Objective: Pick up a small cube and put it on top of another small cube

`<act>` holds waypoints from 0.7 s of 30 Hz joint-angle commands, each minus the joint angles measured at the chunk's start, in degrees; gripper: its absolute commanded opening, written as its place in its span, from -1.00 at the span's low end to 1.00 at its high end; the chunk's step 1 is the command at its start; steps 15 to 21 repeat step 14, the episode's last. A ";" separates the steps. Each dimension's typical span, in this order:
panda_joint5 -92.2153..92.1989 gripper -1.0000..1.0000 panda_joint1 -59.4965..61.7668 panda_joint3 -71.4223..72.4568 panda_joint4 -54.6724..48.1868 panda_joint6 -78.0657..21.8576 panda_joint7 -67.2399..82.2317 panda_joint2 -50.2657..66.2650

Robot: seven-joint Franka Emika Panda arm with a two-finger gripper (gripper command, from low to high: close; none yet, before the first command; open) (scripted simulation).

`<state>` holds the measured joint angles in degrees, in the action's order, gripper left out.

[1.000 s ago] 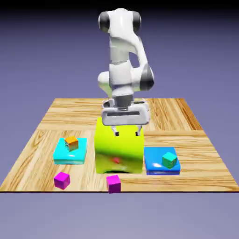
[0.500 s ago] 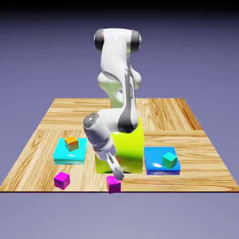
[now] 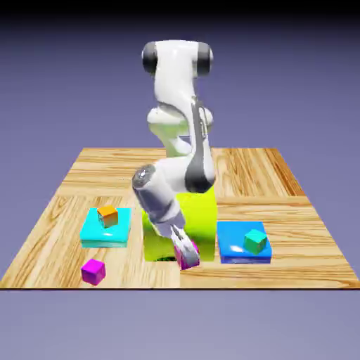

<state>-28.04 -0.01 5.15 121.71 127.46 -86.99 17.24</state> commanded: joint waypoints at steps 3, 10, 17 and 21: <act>6.65 -1.00 -4.42 6.23 1.88 -4.08 -0.61 -5.13; 11.96 -1.00 -9.39 9.80 7.47 3.65 -0.83 -2.18; 12.22 1.00 -8.70 9.55 5.56 -1.32 -1.12 -5.19; 12.22 1.00 -8.70 9.55 5.56 -1.32 -1.12 -5.19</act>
